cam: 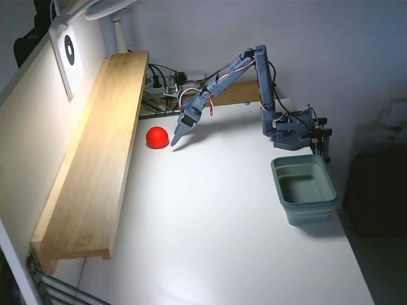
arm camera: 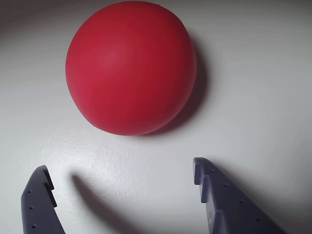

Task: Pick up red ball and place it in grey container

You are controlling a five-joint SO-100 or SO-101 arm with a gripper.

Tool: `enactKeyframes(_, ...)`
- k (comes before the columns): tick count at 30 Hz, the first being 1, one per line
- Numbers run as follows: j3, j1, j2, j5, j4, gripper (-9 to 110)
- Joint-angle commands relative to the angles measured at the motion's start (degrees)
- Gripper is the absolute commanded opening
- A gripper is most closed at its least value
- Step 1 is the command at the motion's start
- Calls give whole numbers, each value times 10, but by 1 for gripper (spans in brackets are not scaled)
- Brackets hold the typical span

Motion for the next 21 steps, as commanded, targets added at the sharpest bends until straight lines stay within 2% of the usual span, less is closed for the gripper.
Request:
enactKeyframes(1,-29,13,1,2,1,38)
enactKeyframes(6,-67,13,-30,2,7,38)
enactKeyframes(21,-335,13,-221,2,86,38)
